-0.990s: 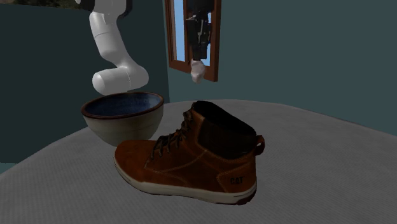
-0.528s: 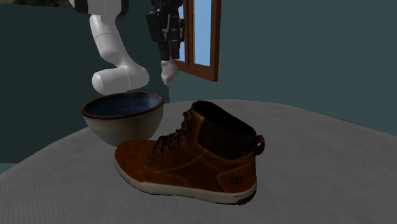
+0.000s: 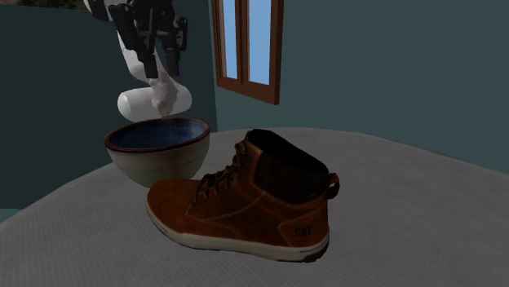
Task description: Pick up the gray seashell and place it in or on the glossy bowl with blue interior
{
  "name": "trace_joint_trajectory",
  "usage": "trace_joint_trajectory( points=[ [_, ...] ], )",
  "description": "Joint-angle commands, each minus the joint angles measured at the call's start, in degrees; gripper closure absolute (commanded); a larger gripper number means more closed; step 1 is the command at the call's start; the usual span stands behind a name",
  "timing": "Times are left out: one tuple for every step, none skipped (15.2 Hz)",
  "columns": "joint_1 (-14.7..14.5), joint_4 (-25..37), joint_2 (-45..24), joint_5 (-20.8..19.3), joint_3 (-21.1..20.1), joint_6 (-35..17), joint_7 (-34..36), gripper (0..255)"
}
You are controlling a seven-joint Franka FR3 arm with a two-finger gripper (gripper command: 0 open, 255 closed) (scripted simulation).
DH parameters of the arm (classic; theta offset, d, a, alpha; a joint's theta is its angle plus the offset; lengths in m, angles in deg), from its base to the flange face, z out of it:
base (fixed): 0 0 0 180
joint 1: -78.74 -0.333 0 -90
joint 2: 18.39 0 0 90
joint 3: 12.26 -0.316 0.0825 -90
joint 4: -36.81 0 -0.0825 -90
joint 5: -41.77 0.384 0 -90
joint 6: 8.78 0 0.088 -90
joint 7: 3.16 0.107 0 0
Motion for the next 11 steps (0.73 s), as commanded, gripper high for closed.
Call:
trace_joint_trajectory(
  points=[
    [0.7, -0.3, -0.1, -0.7, 1.7, -0.7, -2.3, 255],
    [0.7, -1.3, 0.0, -0.8, 1.7, -1.4, -2.3, 255],
    [0.8, -2.2, 0.2, -0.9, 1.8, -2.2, -2.2, 255],
    [0.8, -3.1, 0.4, -0.9, 1.8, -2.9, -2.2, 255],
    [0.8, -4.0, 0.5, -1.0, 1.9, -3.7, -2.1, 255],
    [0.9, -4.8, 0.6, -1.0, 1.9, -4.4, -2.1, 255],
    [0.9, -5.7, 0.7, -1.1, 2.0, -5.2, -2.1, 255],
    [0.9, -6.6, 0.8, -1.2, 2.0, -5.9, -2.0, 255],
    [1.0, -7.4, 0.9, -1.2, 2.1, -6.7, -2.0, 255],
    [1.0, -8.2, 1.0, -1.3, 2.1, -7.4, -2.0, 255],
    [1.0, -9.1, 1.1, -1.3, 2.2, -8.2, -2.0, 255]
  ],
)
